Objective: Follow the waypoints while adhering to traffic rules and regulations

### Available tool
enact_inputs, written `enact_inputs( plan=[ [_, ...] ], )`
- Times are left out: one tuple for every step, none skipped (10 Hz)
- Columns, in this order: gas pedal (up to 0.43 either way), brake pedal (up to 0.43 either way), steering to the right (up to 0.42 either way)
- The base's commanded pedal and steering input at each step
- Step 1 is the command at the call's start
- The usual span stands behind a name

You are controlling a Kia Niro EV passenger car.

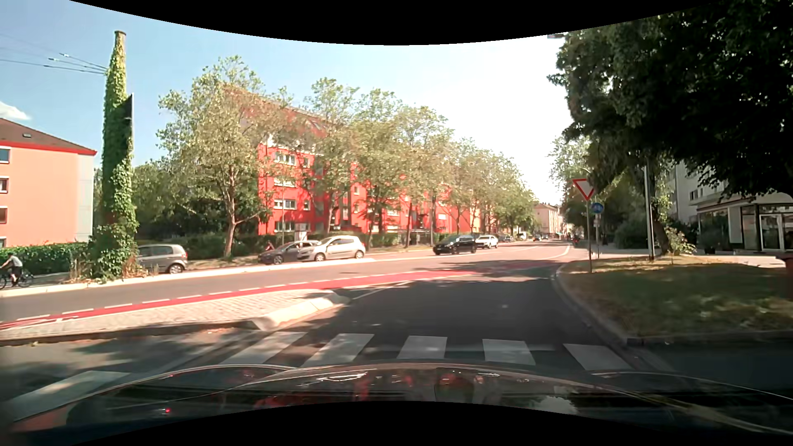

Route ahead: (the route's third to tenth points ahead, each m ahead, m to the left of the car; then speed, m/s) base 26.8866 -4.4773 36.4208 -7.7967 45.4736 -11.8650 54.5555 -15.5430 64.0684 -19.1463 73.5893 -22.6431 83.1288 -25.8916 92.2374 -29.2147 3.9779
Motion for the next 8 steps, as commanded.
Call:
enact_inputs(
  plan=[
    [0.118,0.000,0.104],
    [0.118,0.000,0.102],
    [0.118,0.000,0.100],
    [0.118,0.000,0.099],
    [0.130,0.000,0.099],
    [0.130,0.000,0.098],
    [0.138,0.000,0.099],
    [0.138,0.000,0.098]
  ],
)
